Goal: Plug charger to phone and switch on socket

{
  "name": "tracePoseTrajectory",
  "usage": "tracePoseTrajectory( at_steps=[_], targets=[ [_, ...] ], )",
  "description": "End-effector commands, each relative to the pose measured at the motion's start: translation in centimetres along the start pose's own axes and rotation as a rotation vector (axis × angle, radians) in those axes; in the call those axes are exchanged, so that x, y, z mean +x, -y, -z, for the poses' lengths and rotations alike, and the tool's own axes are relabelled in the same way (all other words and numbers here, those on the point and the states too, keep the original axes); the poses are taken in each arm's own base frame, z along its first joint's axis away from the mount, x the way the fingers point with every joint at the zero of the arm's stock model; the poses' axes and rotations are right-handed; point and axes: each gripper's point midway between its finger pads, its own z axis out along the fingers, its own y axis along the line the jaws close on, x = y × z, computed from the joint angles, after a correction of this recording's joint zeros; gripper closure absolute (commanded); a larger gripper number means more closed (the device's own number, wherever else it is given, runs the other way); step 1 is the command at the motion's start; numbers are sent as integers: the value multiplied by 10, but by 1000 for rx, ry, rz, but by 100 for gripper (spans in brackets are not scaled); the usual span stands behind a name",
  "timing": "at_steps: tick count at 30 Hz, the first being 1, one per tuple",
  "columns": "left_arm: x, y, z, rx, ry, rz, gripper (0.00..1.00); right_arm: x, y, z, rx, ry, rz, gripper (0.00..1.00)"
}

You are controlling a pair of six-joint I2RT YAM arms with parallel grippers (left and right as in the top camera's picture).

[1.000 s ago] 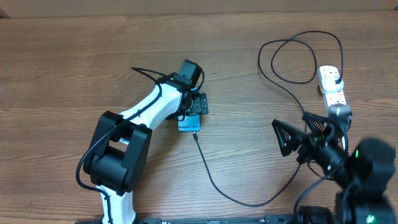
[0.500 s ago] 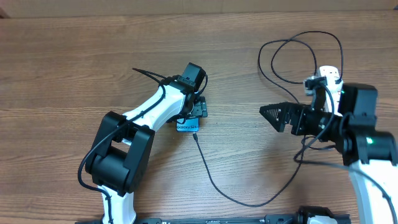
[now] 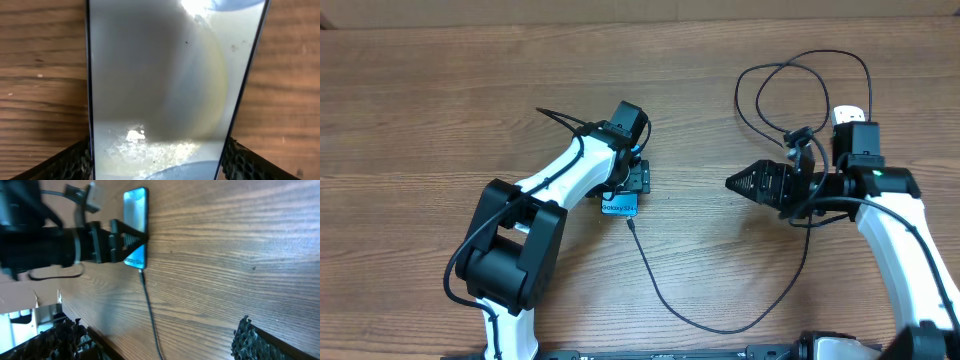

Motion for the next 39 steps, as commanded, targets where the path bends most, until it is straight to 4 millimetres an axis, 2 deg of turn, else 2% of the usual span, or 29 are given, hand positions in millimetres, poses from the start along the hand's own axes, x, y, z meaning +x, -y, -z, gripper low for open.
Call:
tracePoseTrajectory(
  at_steps=[1, 5, 10, 13, 15, 17, 22, 28, 32, 39],
  targets=[
    [56, 6, -36, 122, -248, -114, 16, 3, 11, -14, -13, -34, -54, 0],
    [66, 12, -31, 203, -296, -216, 13, -2, 27, -31, -19, -36, -134, 0],
    [70, 13, -29, 224, -311, -251, 12, 1, 25, -58, -93, -81, -139, 1],
    [66, 13, -30, 210, -299, -208, 0, 2, 22, -75, -101, -103, -111, 1],
    [58, 11, -33, 183, -270, -137, 0, 1, 20, -84, -104, -111, -92, 0],
    [50, 7, -36, 135, -238, -42, 0, -1, 26, -91, -59, -101, -121, 0],
    [37, -11, -40, 7, -170, 155, 0, -17, 55, -89, 93, -19, -175, 0],
    [19, -20, -42, -80, -58, 211, 0, -23, 63, -84, 103, 9, -192, 0],
    [19, -15, -42, -104, -29, 212, 1, -23, 66, -84, 121, 11, -192, 0],
    [35, 2, -42, -111, -47, 120, 13, -22, 69, -83, 141, 10, -197, 0]
  ],
)
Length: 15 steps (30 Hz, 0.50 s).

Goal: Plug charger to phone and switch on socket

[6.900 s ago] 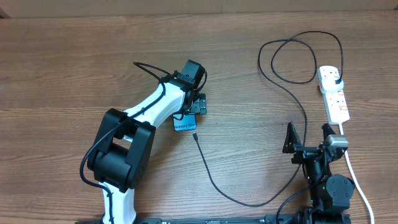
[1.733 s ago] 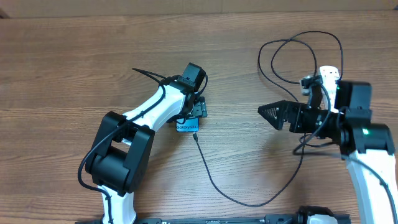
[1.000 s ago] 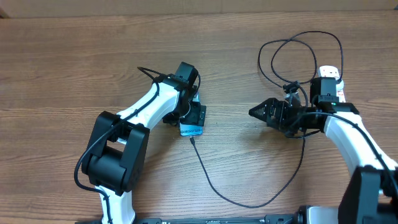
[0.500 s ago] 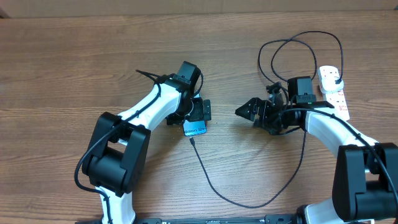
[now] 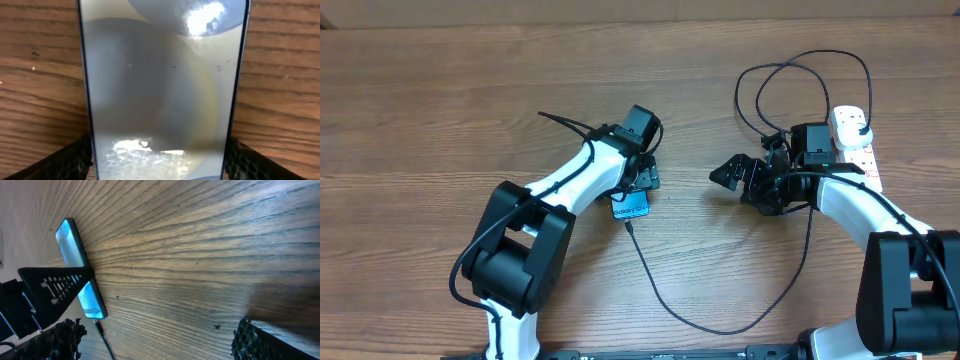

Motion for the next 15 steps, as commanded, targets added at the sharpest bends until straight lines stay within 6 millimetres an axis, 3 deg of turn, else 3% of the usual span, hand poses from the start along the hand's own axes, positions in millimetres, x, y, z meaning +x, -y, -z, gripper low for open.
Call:
tracePoseTrajectory(
  at_steps=[1, 8, 15],
  targets=[
    [48, -13, -36, -80, -142, -48, 14, 1, 5, -3, 18, -2, -12, 0],
    [58, -15, -35, -98, -174, -60, 6, 2, 5, -3, 20, -5, -15, 0],
    [62, -14, -36, -66, -206, -57, 8, 1, 5, -3, 19, -4, -15, 0]
  ],
)
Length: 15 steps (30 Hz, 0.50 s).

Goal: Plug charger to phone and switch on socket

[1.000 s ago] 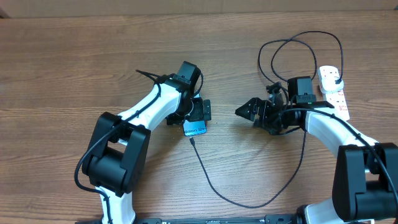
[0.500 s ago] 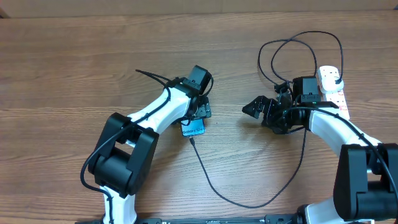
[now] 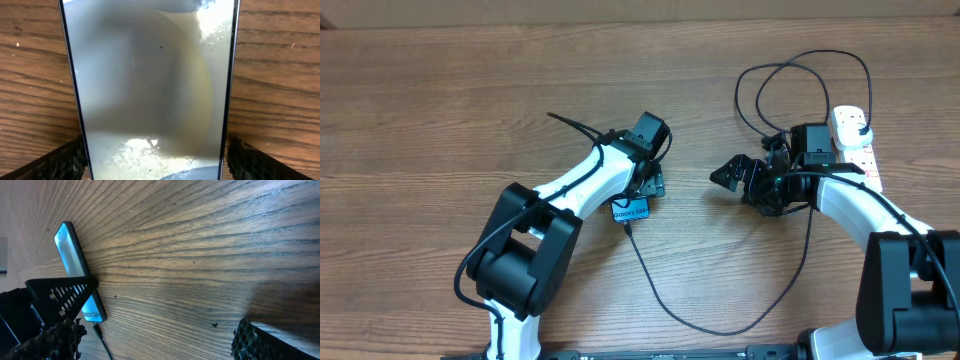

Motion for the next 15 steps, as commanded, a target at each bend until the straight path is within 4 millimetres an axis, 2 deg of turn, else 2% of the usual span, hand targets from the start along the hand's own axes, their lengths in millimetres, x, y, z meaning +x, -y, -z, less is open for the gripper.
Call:
tracePoseTrajectory(
  at_steps=[1, 5, 11, 15],
  targets=[
    [47, -13, -38, -23, -187, -24, 11, 0, 3, -3, 10, -1, -9, 0],
    [54, -13, -39, -12, -211, -46, 12, 1, 3, -3, 10, -2, -24, 0],
    [59, -7, -37, 39, -244, -127, 25, 0, 3, -3, 10, -1, -24, 0],
    [63, -1, -36, 88, -270, -192, 24, 1, 4, -3, 10, -2, -28, 0]
  ],
)
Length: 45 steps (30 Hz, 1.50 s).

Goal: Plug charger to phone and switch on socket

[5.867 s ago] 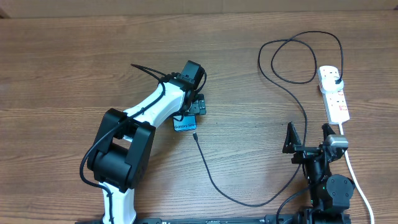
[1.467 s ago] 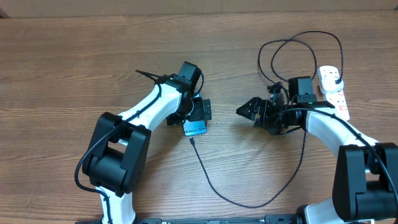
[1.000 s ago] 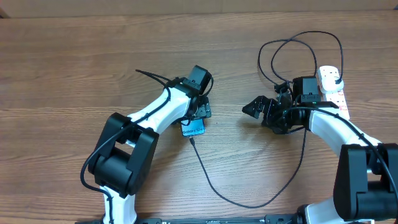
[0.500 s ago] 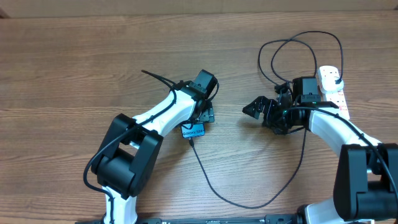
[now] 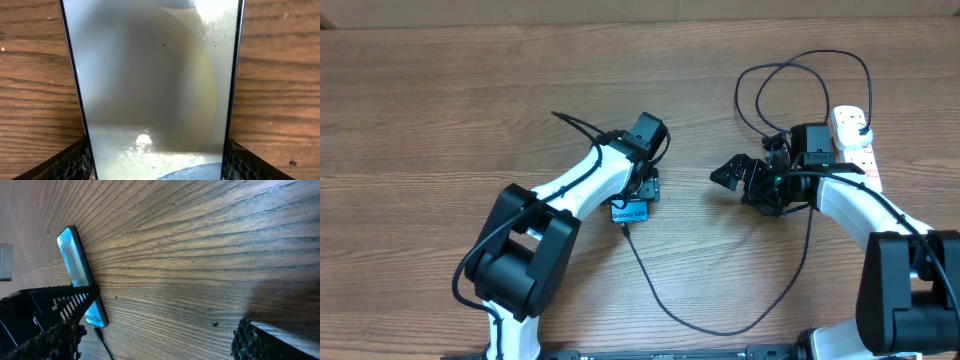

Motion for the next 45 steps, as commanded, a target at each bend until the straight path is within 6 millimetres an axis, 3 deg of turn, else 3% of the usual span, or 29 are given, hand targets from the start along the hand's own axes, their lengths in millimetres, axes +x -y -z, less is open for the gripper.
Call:
tracePoseTrajectory(
  at_steps=[1, 6, 14, 21, 23, 27, 35, 45],
  targets=[
    [57, 6, -38, 90, -239, -102, 23, 1, 4, -3, 10, -2, -8, 0],
    [63, 13, -35, 148, -265, -208, 22, 1, 3, -3, 9, -2, -8, 0],
    [74, 5, -16, 139, -352, -387, 21, 2, 2, -4, 5, -7, -35, 0],
    [83, 6, -10, 183, -398, -449, 16, 15, -11, -18, -7, -54, -68, 0],
    [81, 4, -10, 184, -397, -439, 17, 19, -14, -25, -6, -72, -87, 0],
    [74, -4, -10, 182, -395, -394, 35, 21, -19, -30, -13, -76, -72, 0],
    [53, -7, 4, 191, -360, -351, 32, 19, -26, -30, -45, -74, -59, 0],
    [27, 5, 40, 204, -325, -367, 33, 20, -61, -25, -233, -112, -2, 0]
  ],
)
